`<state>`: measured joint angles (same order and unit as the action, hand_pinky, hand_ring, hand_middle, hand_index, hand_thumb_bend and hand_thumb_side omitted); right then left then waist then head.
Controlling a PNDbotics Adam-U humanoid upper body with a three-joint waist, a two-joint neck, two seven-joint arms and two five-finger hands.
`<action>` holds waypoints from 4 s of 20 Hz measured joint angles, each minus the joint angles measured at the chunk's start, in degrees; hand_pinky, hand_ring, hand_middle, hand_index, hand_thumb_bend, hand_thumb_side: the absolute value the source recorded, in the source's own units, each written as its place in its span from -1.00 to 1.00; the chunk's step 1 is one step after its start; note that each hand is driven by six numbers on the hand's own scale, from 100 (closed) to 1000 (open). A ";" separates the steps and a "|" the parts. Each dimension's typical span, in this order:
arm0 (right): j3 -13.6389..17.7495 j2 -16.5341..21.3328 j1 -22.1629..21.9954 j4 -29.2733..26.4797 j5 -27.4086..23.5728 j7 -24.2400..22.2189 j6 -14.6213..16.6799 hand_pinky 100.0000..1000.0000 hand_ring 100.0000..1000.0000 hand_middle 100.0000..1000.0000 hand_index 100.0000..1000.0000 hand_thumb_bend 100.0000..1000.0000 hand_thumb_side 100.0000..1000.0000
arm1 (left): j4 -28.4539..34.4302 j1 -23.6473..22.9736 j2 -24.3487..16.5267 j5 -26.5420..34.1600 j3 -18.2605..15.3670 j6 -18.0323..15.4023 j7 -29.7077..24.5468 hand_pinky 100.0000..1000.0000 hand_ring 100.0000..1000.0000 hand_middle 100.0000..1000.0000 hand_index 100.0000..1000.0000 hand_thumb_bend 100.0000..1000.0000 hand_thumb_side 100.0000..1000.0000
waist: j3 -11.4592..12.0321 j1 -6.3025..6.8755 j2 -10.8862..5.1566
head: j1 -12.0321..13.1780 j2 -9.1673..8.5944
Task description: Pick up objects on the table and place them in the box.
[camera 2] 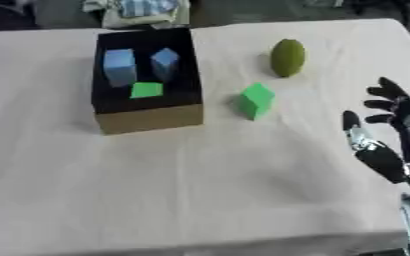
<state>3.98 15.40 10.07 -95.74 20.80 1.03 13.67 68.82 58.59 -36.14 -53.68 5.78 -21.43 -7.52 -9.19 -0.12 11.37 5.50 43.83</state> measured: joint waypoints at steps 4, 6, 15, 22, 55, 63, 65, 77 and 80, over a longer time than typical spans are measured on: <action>-0.14 0.00 0.01 0.00 0.00 -0.19 0.11 0.22 0.50 0.59 0.92 -0.61 -0.10 | 4.43 0.22 2.36 2.61 4.43 0.82 -2.37 0.54 0.28 -0.03 0.31 -0.62 -0.67 | -0.34 0.00 -0.01 | 0.06 0.00; -0.15 0.00 0.01 0.00 0.00 -0.27 0.17 0.22 0.50 0.59 0.92 -0.61 -0.10 | 4.95 0.70 3.52 3.06 6.40 0.61 -4.17 0.55 0.30 0.00 0.33 -0.58 -0.64 | -0.40 0.00 -0.01 | 0.18 0.00; -0.16 -0.02 0.01 0.00 0.00 -0.41 0.13 0.22 0.50 0.59 0.92 -0.62 -0.09 | 3.07 0.93 7.87 5.11 12.54 -2.58 -10.71 0.56 0.35 0.12 0.43 -0.55 -0.55 | -0.64 0.00 -0.01 | 0.48 0.00; -0.16 -0.06 0.02 0.00 -0.01 -0.61 0.20 0.22 0.50 0.59 0.92 -0.62 -0.09 | 0.02 -0.52 10.57 5.44 14.75 -3.89 -13.85 0.58 0.40 0.27 0.53 -0.41 -0.48 | -0.75 0.00 -0.01 | 0.54 0.00; -4.15 12.73 9.54 4.24 0.22 -3.51 2.14 0.30 0.54 0.64 0.95 -0.48 -0.13 | 22.39 -28.76 -1.51 28.46 -6.42 13.61 2.94 0.67 0.44 0.42 0.66 0.43 0.05 | 3.32 -0.76 0.00 | -2.09 0.01; -11.42 22.69 18.50 11.65 -1.48 -10.48 5.38 0.34 0.58 0.69 0.98 -0.40 -0.10 | 27.20 -35.97 1.31 45.53 -9.50 16.56 5.74 0.62 0.39 0.36 0.63 0.40 0.04 | 4.59 -0.96 0.00 | -3.88 0.01; -13.25 23.75 21.01 13.57 -2.01 -12.84 6.13 0.35 0.58 0.69 0.99 -0.40 -0.10 | 27.40 -37.01 2.44 46.34 -9.70 16.79 5.68 0.62 0.38 0.35 0.63 0.40 0.04 | 4.73 -1.08 -0.01 | -4.24 0.01; -17.76 22.10 30.91 24.31 -2.20 -21.65 8.25 0.38 0.60 0.72 1.00 -0.37 -0.08 | 28.04 -40.03 6.56 47.36 -10.34 17.66 5.17 0.60 0.35 0.32 0.62 0.38 0.05 | 5.72 -1.30 -0.01 | -5.64 0.01; -18.03 20.54 32.67 26.46 -0.52 -23.13 9.40 0.38 0.60 0.72 1.00 -0.37 -0.07 | 28.04 -40.20 7.03 47.39 -10.37 17.93 4.96 0.60 0.35 0.32 0.62 0.38 0.06 | 5.83 -1.30 -0.01 | -5.72 0.01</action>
<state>-14.05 35.94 42.74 -69.28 20.29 -22.10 23.06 96.86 18.39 -29.11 -6.29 -4.59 -3.50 -2.56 -3.36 -1.42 11.36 -0.22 43.83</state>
